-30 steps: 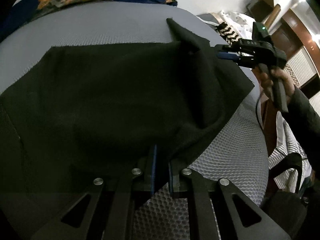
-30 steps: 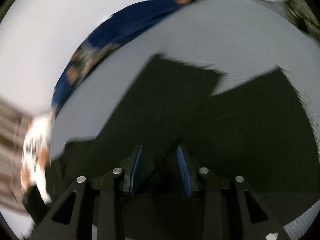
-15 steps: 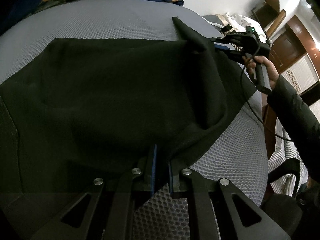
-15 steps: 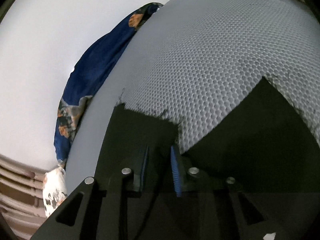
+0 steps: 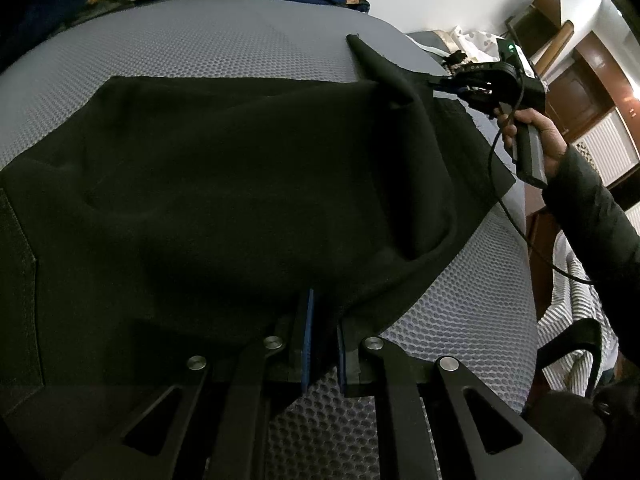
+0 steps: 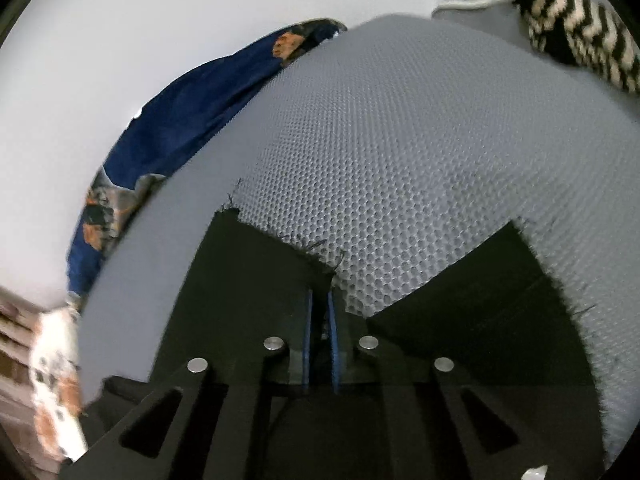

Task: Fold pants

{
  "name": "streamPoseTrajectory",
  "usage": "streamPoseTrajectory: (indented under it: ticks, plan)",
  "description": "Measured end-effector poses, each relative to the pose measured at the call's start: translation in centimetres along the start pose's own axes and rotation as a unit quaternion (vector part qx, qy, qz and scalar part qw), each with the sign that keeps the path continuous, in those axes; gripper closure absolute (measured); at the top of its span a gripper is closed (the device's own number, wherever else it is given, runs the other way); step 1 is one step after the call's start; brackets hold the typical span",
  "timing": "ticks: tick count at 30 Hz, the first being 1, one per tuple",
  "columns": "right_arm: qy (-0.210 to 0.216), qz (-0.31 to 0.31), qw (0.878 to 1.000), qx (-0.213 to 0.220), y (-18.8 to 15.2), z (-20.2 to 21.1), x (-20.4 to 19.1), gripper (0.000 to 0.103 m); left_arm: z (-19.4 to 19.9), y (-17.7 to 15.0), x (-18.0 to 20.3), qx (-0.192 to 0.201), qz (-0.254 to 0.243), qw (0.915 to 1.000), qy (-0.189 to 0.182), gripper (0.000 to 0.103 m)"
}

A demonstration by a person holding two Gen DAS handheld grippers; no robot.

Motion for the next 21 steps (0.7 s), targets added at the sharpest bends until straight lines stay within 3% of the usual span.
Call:
streamPoseTrajectory:
  ticks: [3,7,9,14,17,21]
  plan:
    - [0.063,-0.016,0.998,-0.010,-0.2,0.2,-1.3,0.098,-0.1,0.0,0.0,0.002,0.003,1.0000,-0.001,0.093]
    - [0.046,0.000,0.999,-0.016,-0.3,-0.2,-1.4,0.094,-0.1,0.1,-0.1,0.002,0.004,1.0000,-0.001,0.093]
    - [0.062,-0.002,0.998,-0.024,-0.5,-0.7,-1.4,0.094,-0.2,0.0,-0.1,0.003,0.005,1.0000,-0.001,0.093]
    - [0.009,0.039,0.999,-0.011,-0.6,-1.1,-0.4,0.092,-0.1,0.1,-0.2,0.001,0.008,1.0000,-0.004,0.093]
    - [0.007,0.046,0.999,-0.010,-1.0,-1.3,-0.2,0.086,-0.1,0.2,-0.2,0.001,0.009,1.0000,-0.004,0.093]
    - [0.005,0.055,0.998,-0.006,-1.0,-1.5,-0.3,0.085,-0.1,0.3,-0.3,0.000,0.012,0.9999,-0.007,0.093]
Point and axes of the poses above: each gripper's, at about its wrist camera, not at the fingertips, and z roughly against the way its jaws point, x to its right, y to its top, the point moved 10 cm from there along -z, roughly the way its jaws point, and after that the axes turned 3 degrees about x, right-handed, at the moved point
